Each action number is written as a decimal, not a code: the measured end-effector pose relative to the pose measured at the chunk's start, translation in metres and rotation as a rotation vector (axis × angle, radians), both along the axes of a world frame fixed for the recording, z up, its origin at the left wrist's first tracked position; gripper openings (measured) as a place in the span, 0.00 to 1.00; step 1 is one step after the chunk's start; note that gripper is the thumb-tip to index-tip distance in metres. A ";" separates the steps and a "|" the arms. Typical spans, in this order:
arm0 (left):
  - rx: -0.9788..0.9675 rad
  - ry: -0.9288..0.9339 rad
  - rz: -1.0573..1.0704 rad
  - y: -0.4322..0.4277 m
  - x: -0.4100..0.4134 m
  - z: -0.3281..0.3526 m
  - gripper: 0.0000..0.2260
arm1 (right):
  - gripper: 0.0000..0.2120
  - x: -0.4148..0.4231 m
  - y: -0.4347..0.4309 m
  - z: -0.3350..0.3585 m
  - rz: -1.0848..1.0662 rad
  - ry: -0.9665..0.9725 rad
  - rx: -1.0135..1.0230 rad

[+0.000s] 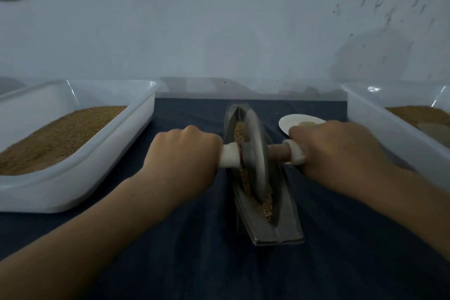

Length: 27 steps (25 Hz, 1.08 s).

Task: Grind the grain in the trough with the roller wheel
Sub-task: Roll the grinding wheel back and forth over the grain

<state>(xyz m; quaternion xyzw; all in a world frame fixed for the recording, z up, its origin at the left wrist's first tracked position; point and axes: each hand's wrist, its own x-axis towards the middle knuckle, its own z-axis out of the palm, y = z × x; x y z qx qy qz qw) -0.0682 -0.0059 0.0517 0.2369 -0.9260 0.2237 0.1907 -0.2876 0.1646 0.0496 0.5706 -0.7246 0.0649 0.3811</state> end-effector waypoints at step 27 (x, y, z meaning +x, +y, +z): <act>-0.009 0.060 0.067 -0.014 -0.035 0.005 0.07 | 0.16 -0.009 -0.031 -0.002 -0.178 -0.189 0.118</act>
